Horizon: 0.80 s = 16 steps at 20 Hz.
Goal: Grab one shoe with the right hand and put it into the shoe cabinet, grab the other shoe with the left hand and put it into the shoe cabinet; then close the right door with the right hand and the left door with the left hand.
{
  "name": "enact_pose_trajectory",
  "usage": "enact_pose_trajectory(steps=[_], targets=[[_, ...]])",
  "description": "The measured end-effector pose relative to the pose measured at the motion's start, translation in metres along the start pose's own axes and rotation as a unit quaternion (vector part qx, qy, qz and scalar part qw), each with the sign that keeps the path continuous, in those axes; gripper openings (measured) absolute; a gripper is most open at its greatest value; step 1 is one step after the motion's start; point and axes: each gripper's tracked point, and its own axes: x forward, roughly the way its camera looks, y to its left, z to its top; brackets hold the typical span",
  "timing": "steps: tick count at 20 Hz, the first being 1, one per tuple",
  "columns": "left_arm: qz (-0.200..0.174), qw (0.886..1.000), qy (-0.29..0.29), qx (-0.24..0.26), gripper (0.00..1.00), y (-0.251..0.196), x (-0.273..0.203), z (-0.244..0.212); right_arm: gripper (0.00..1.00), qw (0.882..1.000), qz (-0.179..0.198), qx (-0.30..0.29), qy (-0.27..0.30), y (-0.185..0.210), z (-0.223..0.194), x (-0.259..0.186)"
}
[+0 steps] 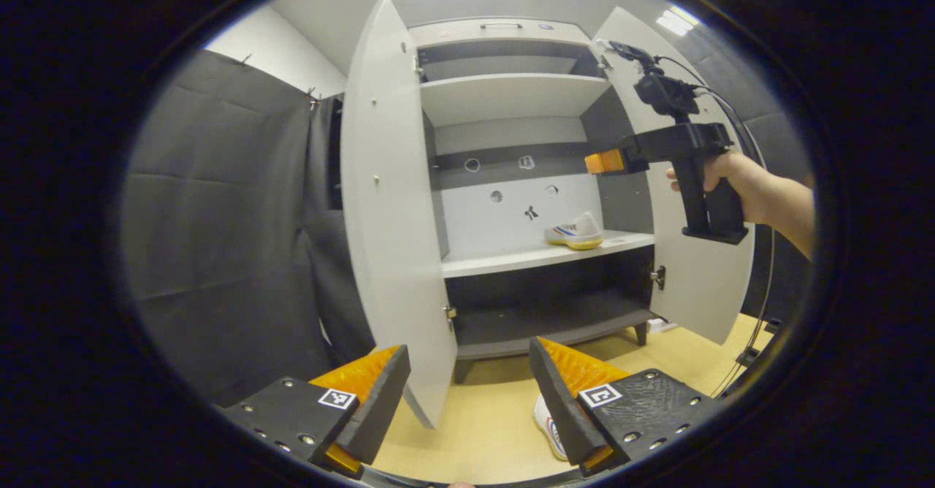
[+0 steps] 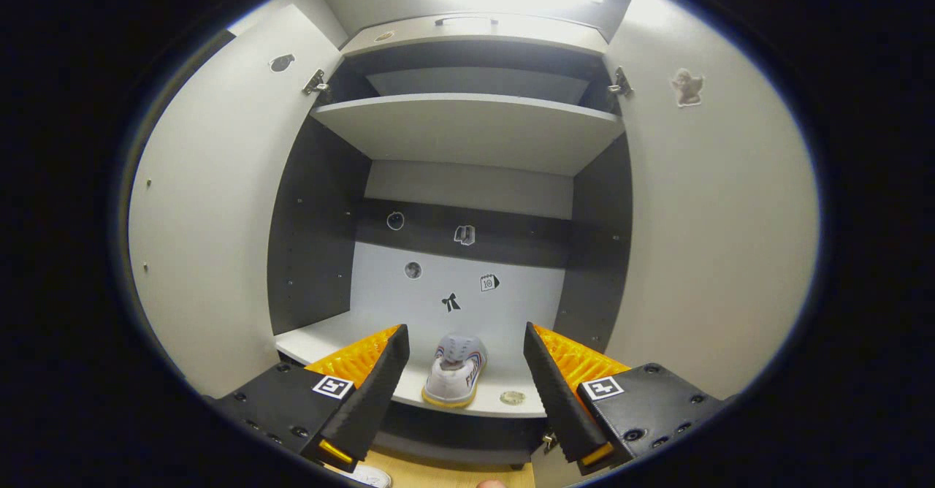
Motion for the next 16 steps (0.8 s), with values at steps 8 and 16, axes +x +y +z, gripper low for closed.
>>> enact_pose_trajectory(steps=[8, 16], targets=[[-0.078, 0.996, 0.043, -0.002, 0.95, -0.065, 0.041, -0.039, 0.98, 0.999, -0.026, 0.012, 0.032, -0.038, -0.042, -0.096], [-0.109, 0.985, 0.133, 0.013, 0.95, -0.108, 0.068, -0.125, 0.98, 0.997, -0.045, 0.001, 0.065, -0.058, -0.077, -0.160]])
